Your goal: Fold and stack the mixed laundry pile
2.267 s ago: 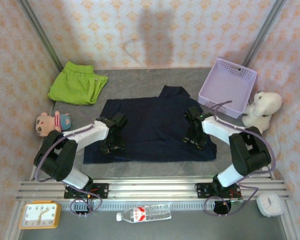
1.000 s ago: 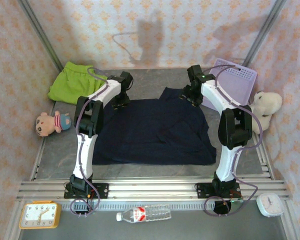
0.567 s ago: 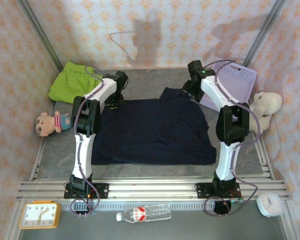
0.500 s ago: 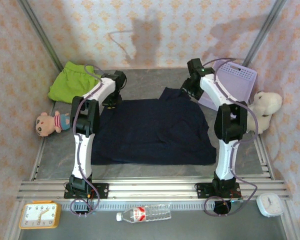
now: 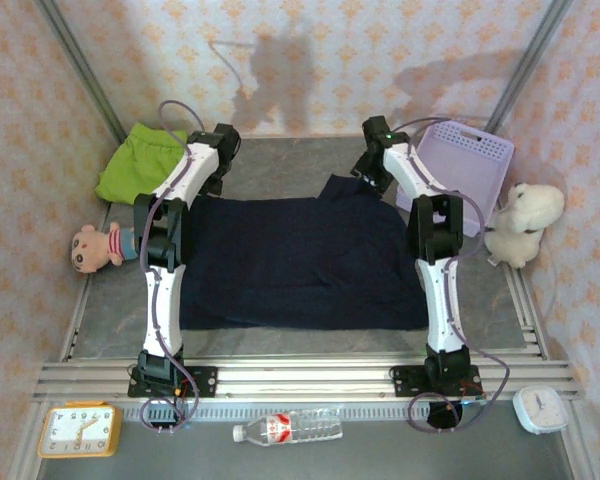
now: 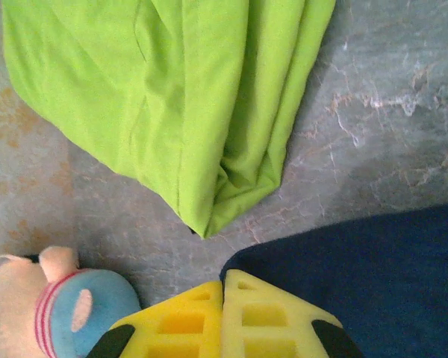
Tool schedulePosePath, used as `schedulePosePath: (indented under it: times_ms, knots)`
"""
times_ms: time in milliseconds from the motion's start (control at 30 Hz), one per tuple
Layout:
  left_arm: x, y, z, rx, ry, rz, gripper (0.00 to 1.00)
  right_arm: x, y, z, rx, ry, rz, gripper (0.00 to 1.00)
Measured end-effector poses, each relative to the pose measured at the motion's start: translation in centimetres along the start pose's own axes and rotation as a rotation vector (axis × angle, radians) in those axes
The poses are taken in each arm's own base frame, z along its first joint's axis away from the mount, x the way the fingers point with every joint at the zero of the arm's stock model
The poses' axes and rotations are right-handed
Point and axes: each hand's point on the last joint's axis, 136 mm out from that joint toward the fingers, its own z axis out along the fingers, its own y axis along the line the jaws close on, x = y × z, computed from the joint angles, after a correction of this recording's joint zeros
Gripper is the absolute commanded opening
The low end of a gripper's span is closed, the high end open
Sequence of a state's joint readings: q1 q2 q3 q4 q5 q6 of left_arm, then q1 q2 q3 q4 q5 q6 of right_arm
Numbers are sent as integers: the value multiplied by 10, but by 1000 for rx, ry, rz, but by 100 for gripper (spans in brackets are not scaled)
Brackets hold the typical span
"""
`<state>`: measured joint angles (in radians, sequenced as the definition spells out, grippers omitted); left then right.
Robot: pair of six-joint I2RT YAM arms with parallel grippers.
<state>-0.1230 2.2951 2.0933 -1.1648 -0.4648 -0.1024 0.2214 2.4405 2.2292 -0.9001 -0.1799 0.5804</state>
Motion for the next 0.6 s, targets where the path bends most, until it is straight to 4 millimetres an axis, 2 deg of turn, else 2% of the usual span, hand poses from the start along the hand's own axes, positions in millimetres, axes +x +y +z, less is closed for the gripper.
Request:
schedulePosePath:
  times_ms: [167, 233, 333, 433, 600]
  knots:
    - [0, -3, 8, -20, 15, 29, 0, 6, 1, 21, -2, 36, 37, 55]
    - [2, -6, 14, -26, 26, 45, 0, 6, 2, 29, 0, 42, 51, 38]
    - [3, -7, 16, -32, 32, 53, 0, -1, 12, 28, -34, 30, 67, 15]
    - [2, -5, 16, -47, 29, 53, 0, -2, 17, 30, -51, 31, 66, 0]
    - [3, -2, 18, -48, 34, 44, 0, -1, 16, 30, -49, 36, 20, 0]
